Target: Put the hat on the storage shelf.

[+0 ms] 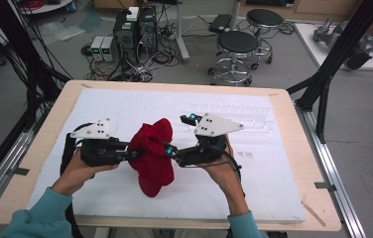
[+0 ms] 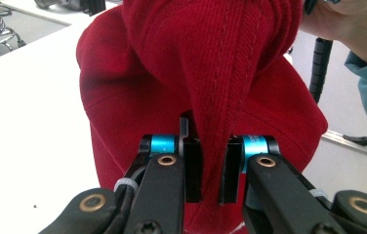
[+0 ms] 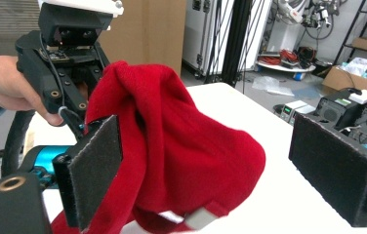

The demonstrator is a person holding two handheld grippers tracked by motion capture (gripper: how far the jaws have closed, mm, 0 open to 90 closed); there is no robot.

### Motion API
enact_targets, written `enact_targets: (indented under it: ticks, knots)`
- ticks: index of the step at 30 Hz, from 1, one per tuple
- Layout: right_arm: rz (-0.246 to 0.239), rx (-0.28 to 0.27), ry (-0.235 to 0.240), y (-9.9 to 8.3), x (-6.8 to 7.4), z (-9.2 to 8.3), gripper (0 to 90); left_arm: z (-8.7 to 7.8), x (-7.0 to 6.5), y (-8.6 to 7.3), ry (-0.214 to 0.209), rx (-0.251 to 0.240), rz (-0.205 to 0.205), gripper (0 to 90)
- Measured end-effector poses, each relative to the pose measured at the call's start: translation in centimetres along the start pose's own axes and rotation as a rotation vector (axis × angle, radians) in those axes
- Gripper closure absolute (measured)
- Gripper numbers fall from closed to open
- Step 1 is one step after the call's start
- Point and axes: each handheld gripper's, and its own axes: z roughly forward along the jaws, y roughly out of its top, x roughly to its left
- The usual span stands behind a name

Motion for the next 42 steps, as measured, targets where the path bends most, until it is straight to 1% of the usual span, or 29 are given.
enact_targets:
  ticks: [3,5,9,10,11,12,15,20,23,28,31,34,35,39,40,41,42]
  knots:
    - [0.007,0.027,-0.014,0.0,0.2,-0.4,11.7,-0.3,0.3,0.4,0.014,-0.007,-0.007,84.4]
    - [0.016,0.031,-0.024,-0.2,0.4,-0.8,11.7,-0.4,0.6,0.9,0.019,-0.014,-0.006,84.4]
    - [0.022,0.048,-0.027,-0.5,0.8,-1.4,11.7,-0.6,0.9,1.9,0.030,-0.014,-0.002,84.4]
    - [0.029,0.052,-0.026,-0.6,0.9,-1.5,11.7,-0.6,1.0,2.1,0.042,-0.019,-0.005,84.4]
    - [0.032,0.049,-0.024,-0.8,0.9,-1.6,11.7,-0.5,1.2,2.3,0.044,-0.026,-0.015,84.4]
    - [0.044,0.050,-0.026,-0.9,1.0,-1.7,11.7,-0.5,1.3,2.5,0.045,-0.029,-0.013,84.4]
    - [0.049,0.054,-0.027,-1.6,1.3,-1.9,11.7,-0.2,1.6,3.2,0.058,-0.032,-0.014,84.4]
    - [0.081,0.059,-0.025,-2.6,1.4,-2.1,11.7,0.1,1.9,4.1,0.071,-0.036,-0.015,84.4]
    - [0.093,0.073,-0.023,-3.1,1.5,-2.0,11.7,0.3,2.0,4.3,0.074,-0.034,-0.016,84.4]
    - [0.118,0.070,-0.018,-4.2,2.1,-1.8,11.7,0.7,2.1,4.5,0.080,-0.040,-0.019,84.4]
    - [0.140,0.084,-0.016,-5.2,2.5,-1.7,11.8,1.1,2.0,4.7,0.075,-0.041,-0.013,84.4]
    - [0.175,0.077,-0.005,-6.1,2.7,-1.5,11.7,1.4,1.9,5.0,0.077,-0.047,-0.014,84.4]
    - [0.177,0.074,-0.004,-6.4,2.7,-1.4,11.7,1.5,1.9,5.1,0.079,-0.051,-0.016,84.4]
    - [0.197,0.069,0.016,-6.8,2.9,-0.9,11.7,1.8,1.9,5.5,0.077,-0.064,-0.018,84.4]
    - [0.194,0.068,0.013,-6.8,2.9,-0.8,11.8,1.9,1.9,5.6,0.074,-0.069,-0.020,84.4]
    - [0.202,0.065,0.014,-6.8,2.9,-0.7,11.8,2.0,1.9,5.6,0.071,-0.071,-0.018,84.4]
    - [0.204,0.063,0.025,-6.8,2.9,-0.6,11.8,2.1,1.8,5.7,0.073,-0.070,-0.018,84.4]
